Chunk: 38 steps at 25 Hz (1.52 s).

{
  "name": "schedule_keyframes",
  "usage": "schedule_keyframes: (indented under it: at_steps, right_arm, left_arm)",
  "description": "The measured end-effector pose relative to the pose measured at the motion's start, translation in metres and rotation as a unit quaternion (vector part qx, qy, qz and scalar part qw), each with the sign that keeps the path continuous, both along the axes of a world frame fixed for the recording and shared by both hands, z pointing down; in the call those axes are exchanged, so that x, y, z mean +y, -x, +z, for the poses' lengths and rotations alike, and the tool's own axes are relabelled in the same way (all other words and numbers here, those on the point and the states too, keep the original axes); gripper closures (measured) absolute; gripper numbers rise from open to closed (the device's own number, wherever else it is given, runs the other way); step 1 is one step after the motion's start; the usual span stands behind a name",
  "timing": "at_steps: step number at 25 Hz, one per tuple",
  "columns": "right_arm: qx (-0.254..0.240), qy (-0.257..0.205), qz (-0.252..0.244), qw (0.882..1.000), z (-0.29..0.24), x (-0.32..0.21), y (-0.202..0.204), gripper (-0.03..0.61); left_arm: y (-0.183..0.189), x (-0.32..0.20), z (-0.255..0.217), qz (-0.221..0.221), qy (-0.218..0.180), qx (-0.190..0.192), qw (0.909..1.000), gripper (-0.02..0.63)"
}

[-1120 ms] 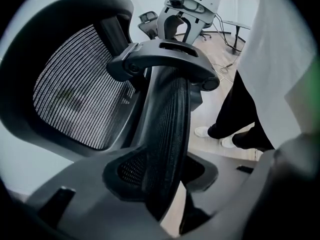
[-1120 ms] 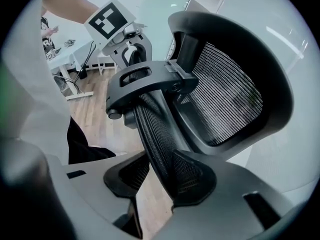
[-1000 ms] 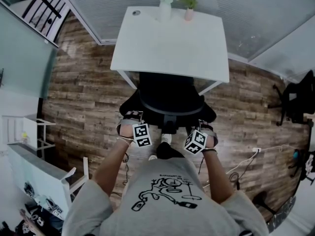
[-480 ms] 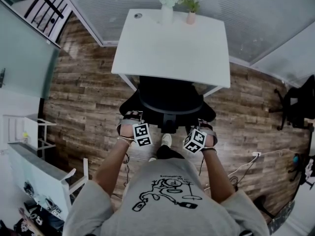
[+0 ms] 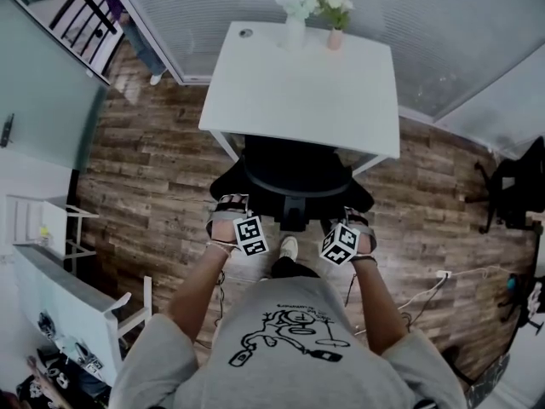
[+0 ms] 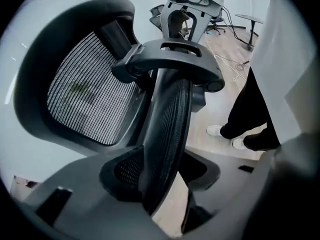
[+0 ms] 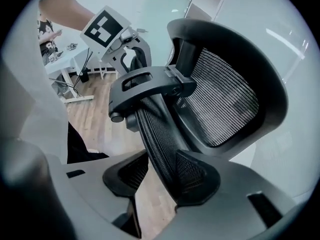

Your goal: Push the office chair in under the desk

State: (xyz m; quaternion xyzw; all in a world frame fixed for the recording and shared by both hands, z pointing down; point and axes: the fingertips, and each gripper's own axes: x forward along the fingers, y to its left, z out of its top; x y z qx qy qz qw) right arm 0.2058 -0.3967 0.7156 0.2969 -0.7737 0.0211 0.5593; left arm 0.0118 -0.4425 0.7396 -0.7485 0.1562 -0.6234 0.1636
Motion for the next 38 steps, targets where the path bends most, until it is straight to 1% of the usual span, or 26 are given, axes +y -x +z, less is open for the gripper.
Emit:
schedule_keyframes:
  at_steps: [2,4,8,10,11,12,13,14,16,18,20,23,25,26,27,28,29,31,33,36,38]
  right_arm:
    - [-0.003,-0.001,0.006,1.0,-0.006,0.001,0.0,0.402]
    - [-0.004,-0.008,0.013,1.0,-0.015,0.002,-0.001,0.402]
    - [-0.04,-0.023,0.034,0.998,-0.041,0.009,0.004,0.405]
    - [-0.068,-0.031,0.045,0.996,-0.058,0.01,0.009,0.411]
    - [-0.087,-0.035,0.05,0.994,-0.068,0.01,0.013,0.419]
    - [-0.108,-0.04,0.056,0.992,-0.08,0.009,0.019,0.438]
    - [-0.132,-0.047,0.062,0.988,-0.093,0.007,0.025,0.448]
    - [-0.158,-0.055,0.067,0.984,-0.107,0.005,0.033,0.453]
    - [-0.211,-0.07,0.081,0.972,-0.136,0.003,0.048,0.46]
    - [-0.265,-0.086,0.092,0.956,-0.169,0.001,0.062,0.473]
    - [-0.315,-0.103,0.101,0.938,-0.201,-0.001,0.073,0.486]
    - [-0.383,-0.12,0.117,0.908,-0.243,-0.001,0.083,0.502]
    - [-0.423,-0.125,0.126,0.889,-0.268,0.0,0.086,0.509]
    - [-0.44,-0.127,0.129,0.879,-0.28,0.001,0.087,0.514]
    - [-0.455,-0.131,0.132,0.871,-0.29,0.002,0.088,0.522]
    - [-0.467,-0.135,0.134,0.863,-0.299,0.004,0.089,0.531]
    - [-0.476,-0.141,0.135,0.858,-0.307,0.005,0.089,0.535]
    - [-0.483,-0.151,0.134,0.852,-0.317,0.007,0.09,0.537]
    - [-0.482,-0.156,0.132,0.852,-0.321,0.007,0.092,0.538]
    - [-0.48,-0.158,0.133,0.852,-0.321,0.005,0.092,0.538]
    - [-0.479,-0.16,0.134,0.852,-0.321,0.005,0.091,0.538]
  left_arm:
    - [0.0,0.004,-0.008,-0.011,-0.003,0.013,0.9999,0.413]
    - [0.0,0.009,-0.021,-0.025,-0.004,0.035,0.999,0.413]
    - [0.0,0.02,-0.053,-0.057,-0.01,0.092,0.9941,0.421]
    - [-0.002,0.021,-0.074,-0.082,-0.013,0.132,0.9878,0.447]
    - [-0.004,0.02,-0.086,-0.1,-0.014,0.16,0.982,0.464]
    - [-0.006,0.019,-0.099,-0.12,-0.011,0.193,0.9737,0.487]
    - [-0.008,0.017,-0.113,-0.14,-0.007,0.231,0.9628,0.502]
    - [-0.011,0.017,-0.128,-0.158,-0.002,0.27,0.9499,0.519]
    - [-0.017,0.017,-0.159,-0.183,0.005,0.343,0.9215,0.543]
    - [-0.024,0.018,-0.196,-0.194,0.008,0.409,0.8919,0.563]
    - [-0.028,0.019,-0.232,-0.198,0.008,0.466,0.862,0.572]
    - [-0.028,0.02,-0.275,-0.202,0.01,0.537,0.8191,0.583]
    - [-0.027,0.02,-0.298,-0.207,0.02,0.577,0.7901,0.584]
    - [-0.027,0.021,-0.308,-0.207,0.027,0.593,0.7778,0.584]
    - [-0.027,0.023,-0.318,-0.205,0.031,0.605,0.7683,0.586]
    - [-0.028,0.025,-0.325,-0.201,0.033,0.614,0.7623,0.588]
    - [-0.03,0.027,-0.33,-0.196,0.032,0.619,0.7596,0.588]
    - [-0.034,0.031,-0.335,-0.188,0.029,0.622,0.7597,0.588]
    - [-0.037,0.033,-0.334,-0.188,0.031,0.62,0.7609,0.588]
    - [-0.04,0.033,-0.335,-0.193,0.038,0.621,0.7585,0.588]
    - [-0.04,0.033,-0.332,-0.19,0.038,0.619,0.761,0.588]
